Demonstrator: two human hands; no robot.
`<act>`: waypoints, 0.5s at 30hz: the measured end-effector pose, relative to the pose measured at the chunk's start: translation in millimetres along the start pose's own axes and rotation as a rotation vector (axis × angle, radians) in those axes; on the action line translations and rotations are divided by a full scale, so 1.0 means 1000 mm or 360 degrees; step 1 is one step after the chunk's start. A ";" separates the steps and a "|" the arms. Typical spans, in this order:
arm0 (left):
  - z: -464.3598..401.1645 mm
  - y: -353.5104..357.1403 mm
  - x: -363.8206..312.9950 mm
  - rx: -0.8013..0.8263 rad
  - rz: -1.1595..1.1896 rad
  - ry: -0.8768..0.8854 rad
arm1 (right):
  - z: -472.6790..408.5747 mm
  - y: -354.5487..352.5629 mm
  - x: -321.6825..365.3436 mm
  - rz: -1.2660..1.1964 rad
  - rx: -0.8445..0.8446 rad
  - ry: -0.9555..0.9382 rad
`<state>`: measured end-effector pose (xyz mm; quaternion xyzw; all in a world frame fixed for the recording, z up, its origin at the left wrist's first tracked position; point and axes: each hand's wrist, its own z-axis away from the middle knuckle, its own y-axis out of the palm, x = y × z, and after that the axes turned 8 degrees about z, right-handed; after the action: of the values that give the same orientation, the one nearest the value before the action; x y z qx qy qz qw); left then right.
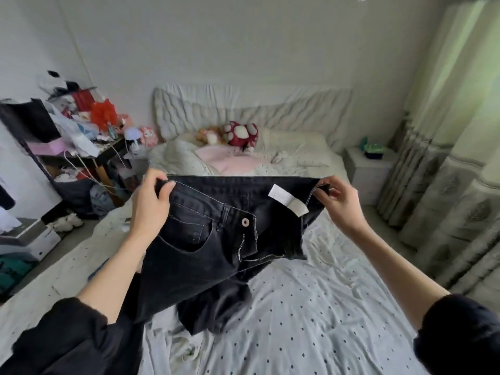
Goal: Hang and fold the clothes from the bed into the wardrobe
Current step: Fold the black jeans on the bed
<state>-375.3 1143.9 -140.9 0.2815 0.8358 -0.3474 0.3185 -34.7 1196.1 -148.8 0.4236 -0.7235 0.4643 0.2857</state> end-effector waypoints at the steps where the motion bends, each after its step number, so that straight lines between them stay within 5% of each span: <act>1: -0.012 -0.001 -0.018 -0.0016 0.0037 0.0097 | -0.003 -0.015 0.012 0.0011 -0.0111 -0.0029; 9: -0.018 0.040 -0.139 0.0164 0.0444 0.0380 | 0.032 -0.144 0.060 0.0295 -0.0880 0.0096; 15: 0.042 0.113 -0.256 0.0578 0.0677 0.0483 | 0.117 -0.289 0.092 0.0813 -0.1452 0.0376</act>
<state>-119.2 1116.2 -23.3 0.5508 0.7206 -0.3706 0.2001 172.7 996.6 2.4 0.0116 -0.8947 0.2019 0.3982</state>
